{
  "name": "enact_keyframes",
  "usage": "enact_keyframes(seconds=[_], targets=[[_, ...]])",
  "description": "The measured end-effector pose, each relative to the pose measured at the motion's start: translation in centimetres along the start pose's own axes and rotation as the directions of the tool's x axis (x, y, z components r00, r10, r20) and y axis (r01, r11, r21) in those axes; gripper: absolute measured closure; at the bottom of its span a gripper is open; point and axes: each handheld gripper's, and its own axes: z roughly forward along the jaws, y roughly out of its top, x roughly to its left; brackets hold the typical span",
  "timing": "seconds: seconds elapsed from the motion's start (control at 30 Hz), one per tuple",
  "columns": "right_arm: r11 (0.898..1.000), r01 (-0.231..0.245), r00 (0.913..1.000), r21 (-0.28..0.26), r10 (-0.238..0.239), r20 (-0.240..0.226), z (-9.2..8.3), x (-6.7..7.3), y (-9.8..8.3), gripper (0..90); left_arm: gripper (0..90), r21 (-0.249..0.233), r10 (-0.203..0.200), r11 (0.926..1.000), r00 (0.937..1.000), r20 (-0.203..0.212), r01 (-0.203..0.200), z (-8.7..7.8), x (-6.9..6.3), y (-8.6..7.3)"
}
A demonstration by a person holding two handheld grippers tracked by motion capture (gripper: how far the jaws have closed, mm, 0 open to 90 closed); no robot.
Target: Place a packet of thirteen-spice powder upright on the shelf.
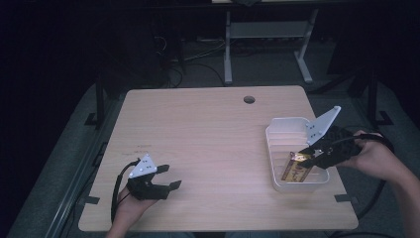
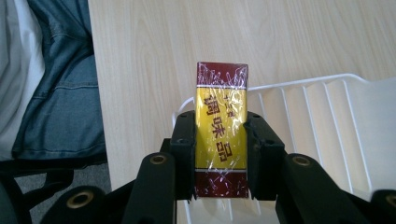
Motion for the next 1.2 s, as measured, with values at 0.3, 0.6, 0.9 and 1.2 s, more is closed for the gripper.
enact_keyframes(seconds=[0.3,0.6,0.9,1.2], targets=[[1.0,0.012,0.9996,0.02,-0.011,-0.027,0.5,-0.4,-0.1,67.2,28.1,0.003,-0.002,1.0,1.0,0.005,0.002,0.2,0.0,-0.1],[0.999,-0.012,0.9998,0.036,0.013,-0.016,1.2,-0.6,-1.3,66.7,28.1,0.001,-0.005,1.0,1.0,0.002,0.005,0.2,0.2,-0.1],[0.998,-0.041,0.9991,0.038,0.041,-0.006,2.4,-0.4,-2.7,66.5,27.9,0.001,-0.01,0.9999,0.9999,0.001,0.01,0.2,0.2,-0.1],[0.997,-0.073,0.9973,0.029,0.073,0.005,2.9,-0.3,-3.7,64.8,27.9,0.0,-0.012,0.9999,0.9999,0.001,0.012,0.2,0.3,-0.1]])
